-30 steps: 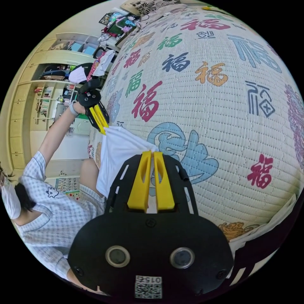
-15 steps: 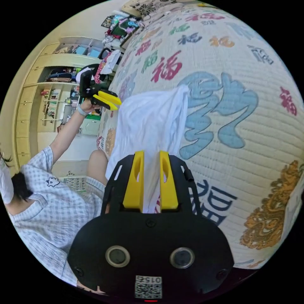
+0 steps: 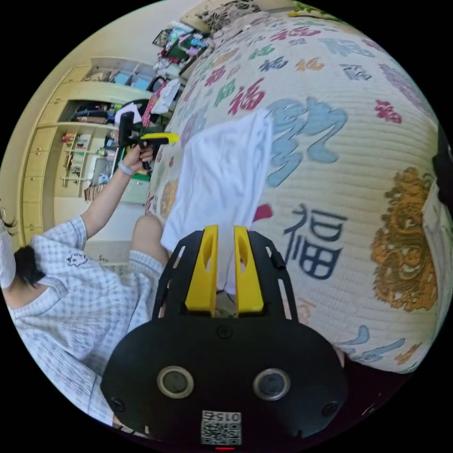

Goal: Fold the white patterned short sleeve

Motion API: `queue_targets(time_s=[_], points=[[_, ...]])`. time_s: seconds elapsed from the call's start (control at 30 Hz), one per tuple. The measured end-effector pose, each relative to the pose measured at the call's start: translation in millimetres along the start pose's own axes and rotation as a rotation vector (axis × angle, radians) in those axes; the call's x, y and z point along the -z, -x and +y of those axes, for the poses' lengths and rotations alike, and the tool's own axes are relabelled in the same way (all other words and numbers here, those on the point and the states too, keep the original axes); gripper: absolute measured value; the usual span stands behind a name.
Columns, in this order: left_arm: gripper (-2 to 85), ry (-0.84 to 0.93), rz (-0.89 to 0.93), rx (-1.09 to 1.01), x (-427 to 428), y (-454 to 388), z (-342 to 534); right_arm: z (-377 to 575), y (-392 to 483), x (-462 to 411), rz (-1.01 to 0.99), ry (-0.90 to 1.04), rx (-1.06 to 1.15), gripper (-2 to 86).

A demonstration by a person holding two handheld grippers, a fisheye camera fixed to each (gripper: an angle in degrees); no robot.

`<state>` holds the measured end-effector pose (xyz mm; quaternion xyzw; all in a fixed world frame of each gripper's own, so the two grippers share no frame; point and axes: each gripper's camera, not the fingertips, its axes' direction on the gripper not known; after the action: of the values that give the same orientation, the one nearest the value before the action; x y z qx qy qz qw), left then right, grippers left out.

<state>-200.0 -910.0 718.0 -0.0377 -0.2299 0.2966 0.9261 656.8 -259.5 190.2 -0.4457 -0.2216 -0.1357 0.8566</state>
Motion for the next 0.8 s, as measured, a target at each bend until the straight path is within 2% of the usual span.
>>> queue_targets(time_s=[0.07,0.17,0.23,0.33,0.43,0.53,0.63,0.67,0.73,0.8], points=[[7.2,-0.087,0.049,0.012,26,-29,35,14,21,-26,-0.009,0.114,0.033,7.7],[8.0,-0.069,0.008,0.026,29,-78,81,24,37,-62,0.068,0.213,0.034,7.0],[7.8,-0.066,-0.036,0.071,22,-101,109,26,39,-79,0.111,0.243,0.017,3.6],[7.4,-0.072,0.015,0.121,7,-124,143,33,40,-77,0.122,0.196,-0.008,0.0],[6.9,-0.003,0.003,0.157,-4,-136,159,47,44,-59,0.157,0.157,-0.006,-0.6],[5.3,-0.055,0.022,0.141,7,-147,167,61,44,-44,0.221,0.137,-0.012,-0.6],[3.5,0.035,-0.122,0.166,3,-146,170,66,37,-40,0.177,0.144,-0.038,-0.4],[3.2,0.101,-0.113,0.178,-3,-142,170,65,35,-42,0.137,0.181,-0.037,-0.2],[3.3,0.109,-0.088,0.186,5,-139,171,62,39,-41,0.139,0.218,-0.013,0.1],[4.3,0.119,-0.065,0.185,24,-134,170,60,45,-30,0.191,0.175,-0.001,1.0]])
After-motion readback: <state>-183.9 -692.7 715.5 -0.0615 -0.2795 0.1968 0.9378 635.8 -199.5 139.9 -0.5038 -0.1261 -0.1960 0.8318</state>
